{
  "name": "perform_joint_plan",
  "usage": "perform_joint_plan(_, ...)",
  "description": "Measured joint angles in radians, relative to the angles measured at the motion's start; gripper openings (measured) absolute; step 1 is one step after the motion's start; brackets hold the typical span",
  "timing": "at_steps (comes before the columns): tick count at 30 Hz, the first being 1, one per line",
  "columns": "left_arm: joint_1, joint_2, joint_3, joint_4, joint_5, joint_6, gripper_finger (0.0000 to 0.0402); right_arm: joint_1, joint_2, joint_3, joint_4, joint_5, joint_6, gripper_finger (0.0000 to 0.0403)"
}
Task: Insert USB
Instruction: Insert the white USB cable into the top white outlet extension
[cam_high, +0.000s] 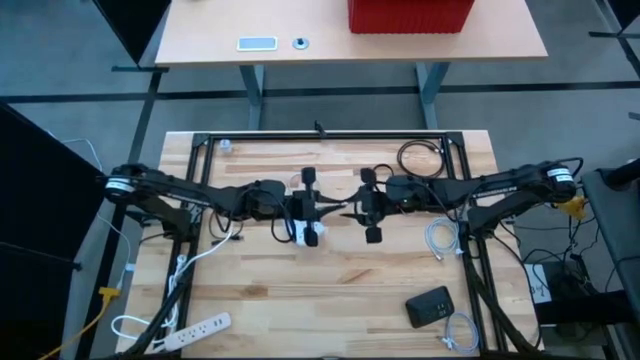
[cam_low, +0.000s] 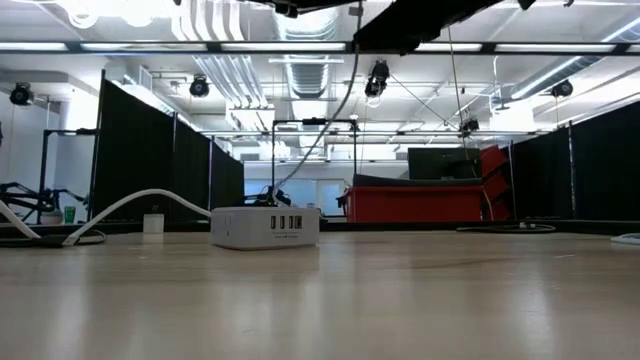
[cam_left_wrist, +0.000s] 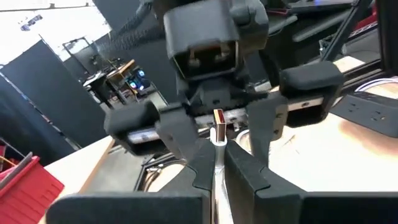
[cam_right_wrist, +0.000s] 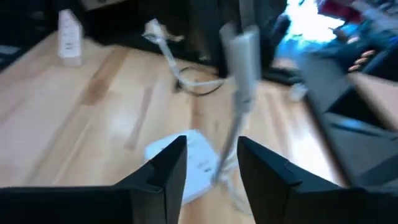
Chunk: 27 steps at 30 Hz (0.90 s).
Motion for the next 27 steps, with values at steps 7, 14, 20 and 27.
perform_joint_plan(7, 0.0, -0.003, -0.004, 0.018, 0.001, -0.031, 0.0007, 0.026, 0.014, 0.0, 0.064, 0.068, -0.009, 0.0135)
perform_joint_plan(14, 0.0, -0.003, -0.005, 0.008, 0.001, -0.043, 0.0007, 0.029, 0.027, 0.0, 0.098, 0.092, -0.02, 0.0042)
perform_joint_plan(20, -0.001, -0.011, -0.005, -0.048, 0.009, -0.039, 0.0008, 0.038, 0.008, -0.002, 0.084, 0.083, 0.006, 0.0007)
perform_joint_plan(27, 0.0, -0.032, -0.007, -0.097, 0.044, 0.13, 0.0082, 0.038, 0.002, -0.001, -0.004, 0.001, 0.087, 0.0002)
